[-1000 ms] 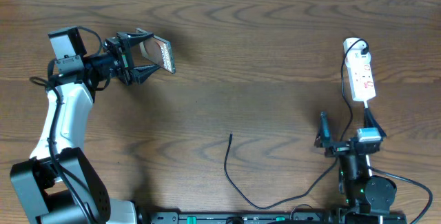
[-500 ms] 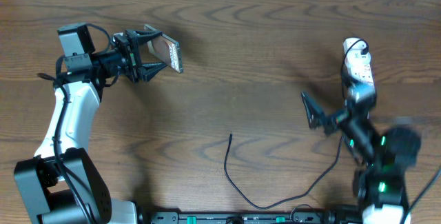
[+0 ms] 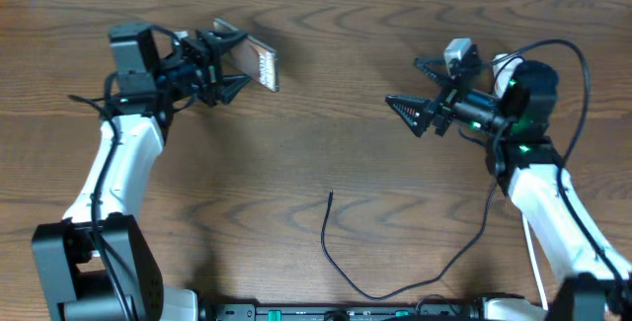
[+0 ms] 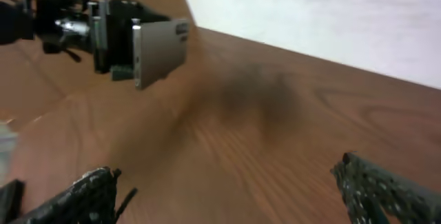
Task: Plug charger to phone and switch on socket
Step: 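Move the right gripper toward the phone held by the left gripper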
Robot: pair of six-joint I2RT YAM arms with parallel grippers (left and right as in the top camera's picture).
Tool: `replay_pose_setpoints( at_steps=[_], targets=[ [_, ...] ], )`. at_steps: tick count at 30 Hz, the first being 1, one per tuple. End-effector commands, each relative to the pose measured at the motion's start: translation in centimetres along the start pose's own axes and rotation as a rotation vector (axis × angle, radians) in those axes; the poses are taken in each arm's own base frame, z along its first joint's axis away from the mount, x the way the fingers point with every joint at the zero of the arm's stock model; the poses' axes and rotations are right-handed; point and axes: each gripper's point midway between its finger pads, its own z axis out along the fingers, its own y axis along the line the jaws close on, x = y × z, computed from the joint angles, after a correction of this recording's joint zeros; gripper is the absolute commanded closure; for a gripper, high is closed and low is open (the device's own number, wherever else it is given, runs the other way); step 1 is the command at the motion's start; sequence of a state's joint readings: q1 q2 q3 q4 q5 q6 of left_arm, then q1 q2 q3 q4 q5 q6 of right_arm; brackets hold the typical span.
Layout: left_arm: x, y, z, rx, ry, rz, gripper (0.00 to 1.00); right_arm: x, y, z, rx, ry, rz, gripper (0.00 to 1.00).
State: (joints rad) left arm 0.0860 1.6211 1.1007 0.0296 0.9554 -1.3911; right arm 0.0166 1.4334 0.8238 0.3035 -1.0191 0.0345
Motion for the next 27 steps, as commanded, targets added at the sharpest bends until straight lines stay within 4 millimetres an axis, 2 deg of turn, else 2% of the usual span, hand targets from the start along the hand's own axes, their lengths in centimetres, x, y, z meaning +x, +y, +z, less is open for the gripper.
replay_pose_setpoints(
  at_steps=[1,6,14,17,21,27],
  targets=[
    [0.7,-2.0,0.3,0.025,-0.031,0.041,0.93,-0.9,1.5,0.3,-0.117,-0.018,0.016,0.01],
    [1.4,-1.9,1.4,0.013,-0.043,0.037,0.93,-1.7,2.5,1.2,-0.143,-0.043,-0.05,0.01],
    [3.7,-2.3,3.7,0.015,-0.043,0.095,0.93,-1.3,3.8,5.0,-0.05,-0.035,-0.04,0.01],
    [4.5,-2.2,4.3,0.01,-0.038,0.096,0.92,-1.0,2.9,6.3,0.075,-0.034,0.042,0.01],
    [5.5,-2.7,4.9,0.027,-0.015,0.117,0.93,-0.1,1.0,7.0,0.263,-0.037,0.186,0.01],
    [6.3,-2.9,5.2,0.033,0.002,0.126,0.93,0.1,2.6,8.1,0.239,-0.03,0.178,0.01]
  ],
)
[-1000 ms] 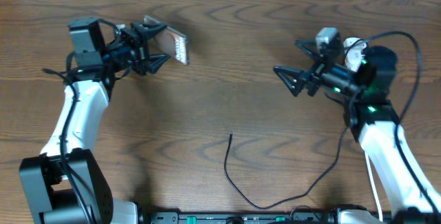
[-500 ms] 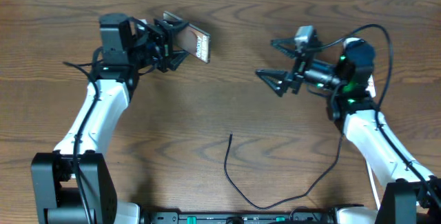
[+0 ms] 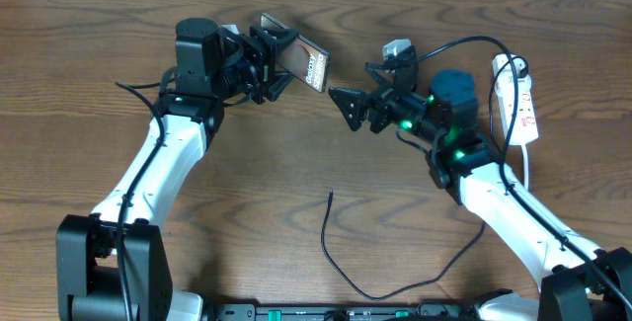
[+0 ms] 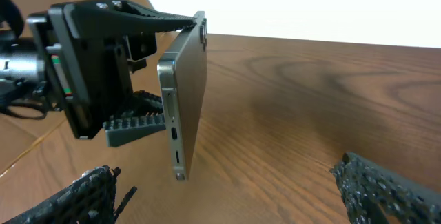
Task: Plug charger to phone and switch on socket
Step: 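Move the right gripper toward the phone held by the left gripper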
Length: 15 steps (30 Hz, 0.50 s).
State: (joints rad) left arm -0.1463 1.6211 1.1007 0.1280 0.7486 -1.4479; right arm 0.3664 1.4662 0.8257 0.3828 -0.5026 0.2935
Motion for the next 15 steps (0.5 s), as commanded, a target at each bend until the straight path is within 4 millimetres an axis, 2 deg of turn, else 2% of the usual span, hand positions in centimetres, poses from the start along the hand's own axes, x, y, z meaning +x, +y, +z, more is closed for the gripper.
replay_pose_setpoints(
  at_steps=[1,7,15],
  targets=[
    [0.8,-2.3,-0.4,0.048,0.005,0.032,0.93,-1.0,-0.2,0.3,0.052,-0.035,0.025,0.01],
    [1.5,-2.3,-0.1,0.045,0.02,0.033,0.93,-1.0,-0.1,0.4,0.047,-0.034,0.036,0.01],
    [3.9,-2.1,1.1,0.031,0.072,0.045,0.93,-0.4,0.2,0.7,0.042,-0.02,0.038,0.01]
  ],
)
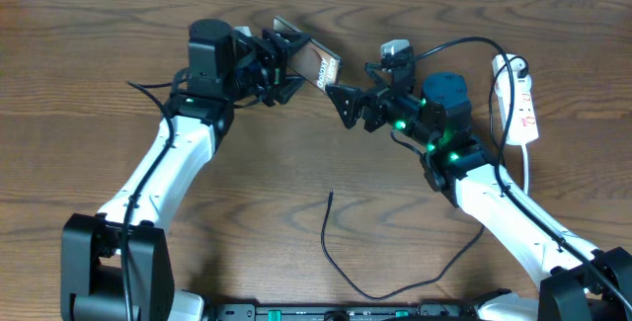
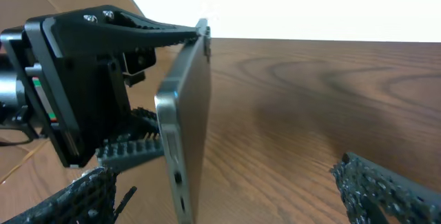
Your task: Plug charger to phone and switch on socket
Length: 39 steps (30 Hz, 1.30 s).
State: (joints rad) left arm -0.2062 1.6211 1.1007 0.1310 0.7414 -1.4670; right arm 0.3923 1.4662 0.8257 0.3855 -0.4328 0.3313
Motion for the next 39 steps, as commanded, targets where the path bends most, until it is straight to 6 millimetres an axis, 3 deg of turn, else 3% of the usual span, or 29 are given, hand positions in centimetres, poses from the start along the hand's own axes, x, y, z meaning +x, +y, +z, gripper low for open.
replay_pose_setpoints(
  at_steps=[1,8,15,24,35,39],
  targets=[
    [1.8,-2.2,0.0,0.042,0.031,0.045,0.93,-0.4,0.3,0.4,-0.001,-0.006,0.007,0.01],
    [3.4,-2.0,0.7,0.033,0.065,0.057,0.93,-0.3,0.3,0.4,0.0,-0.002,0.009,0.01],
    [5.2,-2.3,1.5,0.04,0.102,0.083,0.93,0.0,0.2,0.4,0.003,0.007,0.013,0.09],
    [6.7,-2.6,2.0,0.055,0.133,0.11,0.93,0.1,0.4,0.4,0.0,0.011,0.013,0.33],
    [7.1,-2.6,2.1,0.052,0.141,0.113,0.93,0.1,0.3,0.4,0.001,0.013,0.014,0.63],
    [7.5,-2.5,2.3,0.05,0.151,0.116,0.93,0.1,0.3,0.4,0.002,0.012,0.013,0.69]
  ],
)
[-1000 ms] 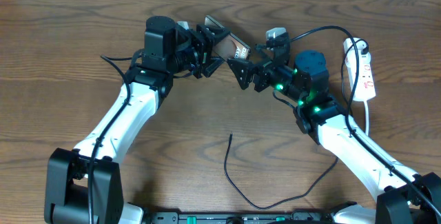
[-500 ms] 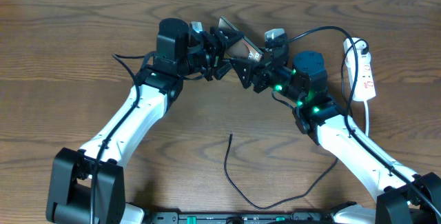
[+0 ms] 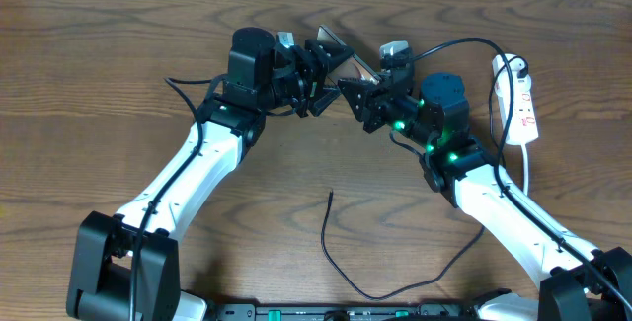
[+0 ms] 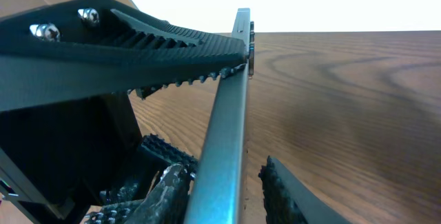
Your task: Plug charger to phone and switch on socket
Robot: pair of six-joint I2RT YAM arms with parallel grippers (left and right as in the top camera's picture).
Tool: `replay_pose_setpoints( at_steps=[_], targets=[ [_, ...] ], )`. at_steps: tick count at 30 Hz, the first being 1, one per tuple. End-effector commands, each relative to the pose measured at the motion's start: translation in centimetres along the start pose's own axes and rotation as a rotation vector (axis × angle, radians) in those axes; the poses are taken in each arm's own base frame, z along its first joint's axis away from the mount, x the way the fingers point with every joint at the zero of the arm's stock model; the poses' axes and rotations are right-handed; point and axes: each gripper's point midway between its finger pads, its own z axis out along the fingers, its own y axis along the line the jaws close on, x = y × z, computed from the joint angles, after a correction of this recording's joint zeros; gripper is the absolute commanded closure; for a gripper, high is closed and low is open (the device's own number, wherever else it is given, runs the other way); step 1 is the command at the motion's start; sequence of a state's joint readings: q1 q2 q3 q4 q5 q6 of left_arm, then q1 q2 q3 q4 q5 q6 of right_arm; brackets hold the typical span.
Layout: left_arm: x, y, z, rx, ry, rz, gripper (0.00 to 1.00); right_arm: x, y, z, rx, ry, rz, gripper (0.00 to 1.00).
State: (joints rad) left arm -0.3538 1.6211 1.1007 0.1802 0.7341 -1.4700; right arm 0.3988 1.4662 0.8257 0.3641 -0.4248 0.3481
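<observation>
The phone is held off the table edge-on, a silvery slab; from overhead it shows as a thin sliver at the back middle. My left gripper is shut on it, one black toothed finger running along its top. My right gripper has come in from the opposite side and has its fingers closed in on the phone's near end, the right finger a sliver off it. The black charger cable lies loose on the table, its free end in the middle. The white socket strip lies at the far right.
Both arms meet over the back middle of the wooden table. The right arm's own cables loop past the socket strip. A black rail runs along the front edge.
The left gripper has brought the phone further right, into the right gripper. The right fingers, wide apart before, now stand close on either side of the phone.
First the left gripper held the phone at the back left and the open right gripper was far right. Then both arms stood closer, the phone facing the right wrist camera, then nearer still. Now the phone sits between the right fingers. The cable has not moved.
</observation>
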Motion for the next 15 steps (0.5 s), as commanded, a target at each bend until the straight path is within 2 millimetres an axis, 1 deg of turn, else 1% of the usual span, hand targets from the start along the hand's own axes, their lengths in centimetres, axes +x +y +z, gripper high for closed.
replay_pose_setpoints(
  at_steps=[1,2,3,4,5,8,9,12,13,15],
  targets=[
    [1.2,-2.3,-0.3,0.046,0.023,0.041,0.93,-0.4,0.4,0.3,-0.006,-0.006,-0.011,0.75],
    [1.1,-2.3,-0.3,0.046,0.023,0.041,0.93,-0.4,0.4,0.3,-0.007,-0.006,-0.011,0.8],
    [1.1,-2.3,-0.3,0.046,0.023,0.041,0.93,-0.3,0.3,0.3,-0.005,-0.004,-0.01,0.94],
    [1.1,-2.3,-0.3,0.046,0.023,0.041,0.93,-0.3,0.3,0.3,-0.005,-0.003,-0.009,0.99],
    [1.1,-2.3,-0.3,0.046,0.022,0.041,0.92,-0.3,0.3,0.3,-0.006,-0.003,-0.009,0.99],
    [1.0,-2.3,-0.4,0.046,0.019,0.04,0.47,-0.4,0.3,0.3,-0.004,-0.004,-0.009,0.99],
    [1.0,-2.3,-0.4,0.047,0.018,0.04,0.36,-0.4,0.2,0.3,-0.002,-0.004,-0.009,0.99],
    [0.3,-2.4,-0.7,0.05,0.006,0.04,0.15,-0.7,-0.4,0.1,0.014,-0.013,-0.006,0.99],
    [0.1,-2.4,-0.9,0.052,0.003,0.038,0.11,-0.8,-0.9,0.0,0.029,-0.018,-0.003,0.99],
    [-0.2,-2.4,-1.3,0.056,0.011,0.033,0.1,-1.3,-2.0,-0.3,0.068,-0.036,0.003,0.99]
  ],
)
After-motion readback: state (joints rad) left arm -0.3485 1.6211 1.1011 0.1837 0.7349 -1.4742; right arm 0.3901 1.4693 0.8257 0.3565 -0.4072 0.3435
